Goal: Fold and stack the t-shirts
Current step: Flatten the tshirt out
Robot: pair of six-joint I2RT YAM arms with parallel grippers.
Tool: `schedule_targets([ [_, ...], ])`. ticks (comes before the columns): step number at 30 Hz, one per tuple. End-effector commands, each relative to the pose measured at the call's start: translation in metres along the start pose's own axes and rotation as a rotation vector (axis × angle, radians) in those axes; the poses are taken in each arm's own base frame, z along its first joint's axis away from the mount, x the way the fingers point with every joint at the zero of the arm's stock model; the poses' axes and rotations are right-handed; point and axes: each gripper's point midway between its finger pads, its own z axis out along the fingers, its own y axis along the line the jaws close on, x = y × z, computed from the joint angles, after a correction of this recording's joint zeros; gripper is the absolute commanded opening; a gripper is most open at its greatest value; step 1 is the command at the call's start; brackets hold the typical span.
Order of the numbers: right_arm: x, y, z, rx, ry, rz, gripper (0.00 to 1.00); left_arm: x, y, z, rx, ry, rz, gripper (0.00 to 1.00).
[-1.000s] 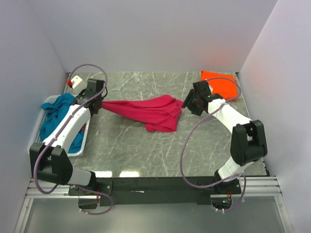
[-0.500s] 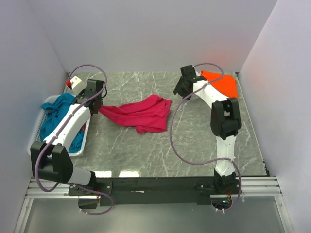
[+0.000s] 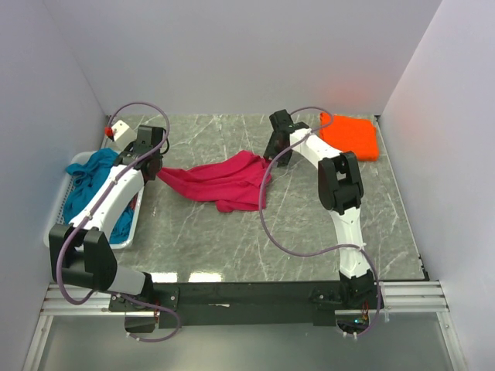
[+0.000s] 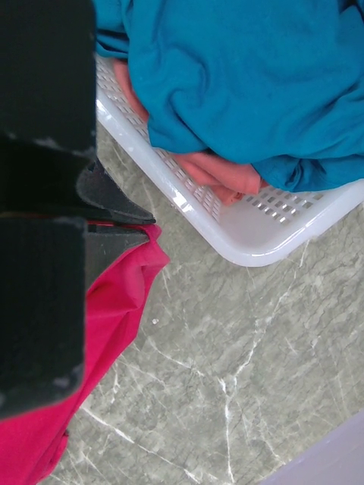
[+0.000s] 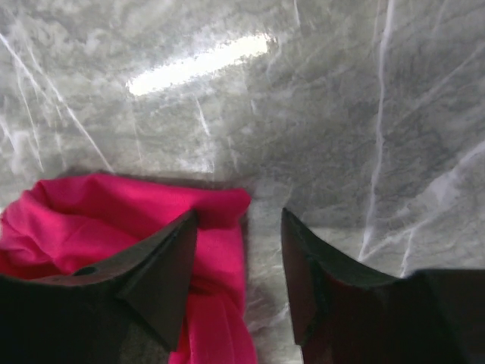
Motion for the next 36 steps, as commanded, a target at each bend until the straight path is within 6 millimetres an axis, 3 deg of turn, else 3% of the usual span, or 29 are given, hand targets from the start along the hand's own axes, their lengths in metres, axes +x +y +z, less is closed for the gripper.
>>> schedule_targets([
  [1, 0.003, 0.008, -0.004, -0.006, 0.017, 0.006, 0.54, -0.002, -0.002, 0.004, 0.006, -0.007, -0.002, 0.0],
  [5, 0.012, 0.01, 0.002, -0.02, 0.042, 0.018, 0.49, -0.001, -0.002, 0.005, 0.014, -0.003, -0.005, 0.0],
  [9, 0.018, 0.015, 0.004, -0.027, 0.051, 0.012, 0.34, -0.002, -0.001, 0.006, 0.012, -0.002, -0.008, 0.0],
  [13, 0.021, 0.018, 0.004, -0.033, 0.054, 0.004, 0.28, -0.002, -0.001, 0.006, 0.016, 0.0, -0.013, 0.0],
  [14, 0.02, 0.019, 0.003, -0.033, 0.048, 0.005, 0.24, -0.002, -0.001, 0.007, 0.016, 0.001, -0.012, 0.0],
  [16, 0.016, 0.018, 0.001, -0.03, 0.025, 0.008, 0.02, -0.001, -0.001, 0.006, 0.019, 0.004, -0.011, 0.0],
  [20, -0.007, 0.017, -0.022, -0.026, -0.073, -0.004, 0.0, -0.008, -0.005, 0.001, 0.044, -0.003, -0.018, 0.0],
  [21, -0.021, 0.021, -0.046, -0.046, -0.132, -0.006, 0.0, -0.009, -0.006, -0.001, 0.051, -0.001, -0.016, 0.0],
  [23, -0.037, 0.012, -0.066, -0.017, -0.226, -0.007, 0.0, -0.016, -0.012, -0.009, 0.095, -0.004, -0.04, 0.0],
  [24, -0.051, 0.013, -0.098, -0.036, -0.296, 0.005, 0.0, -0.019, -0.014, -0.014, 0.112, -0.007, -0.048, 0.0],
  [26, -0.058, -0.007, -0.119, 0.022, -0.368, 0.012, 0.0, -0.029, -0.017, -0.027, 0.16, -0.022, -0.081, 0.0],
  [27, -0.067, -0.009, -0.15, 0.003, -0.427, 0.025, 0.0, -0.035, -0.018, -0.033, 0.179, -0.034, -0.1, 0.0],
  [29, -0.064, -0.027, -0.169, 0.042, -0.463, 0.019, 0.0, -0.047, -0.019, -0.049, 0.225, -0.055, -0.14, 0.01],
  [30, -0.072, -0.036, -0.197, 0.058, -0.527, 0.038, 0.0, -0.051, -0.019, -0.055, 0.24, -0.06, -0.157, 0.0],
  [32, -0.068, -0.056, -0.217, 0.117, -0.553, 0.037, 0.0, -0.066, -0.018, -0.072, 0.28, -0.089, -0.197, 0.0],
  [33, -0.074, -0.067, -0.243, 0.138, -0.613, 0.053, 0.0, -0.071, -0.019, -0.078, 0.296, -0.097, -0.205, 0.01],
  [35, -0.072, -0.086, -0.266, 0.19, -0.64, 0.052, 0.0, -0.087, -0.016, -0.095, 0.329, -0.13, -0.242, 0.01],
  [36, -0.075, -0.097, -0.291, 0.203, -0.693, 0.077, 0.0, -0.093, -0.016, -0.101, 0.34, -0.142, -0.256, 0.01],
])
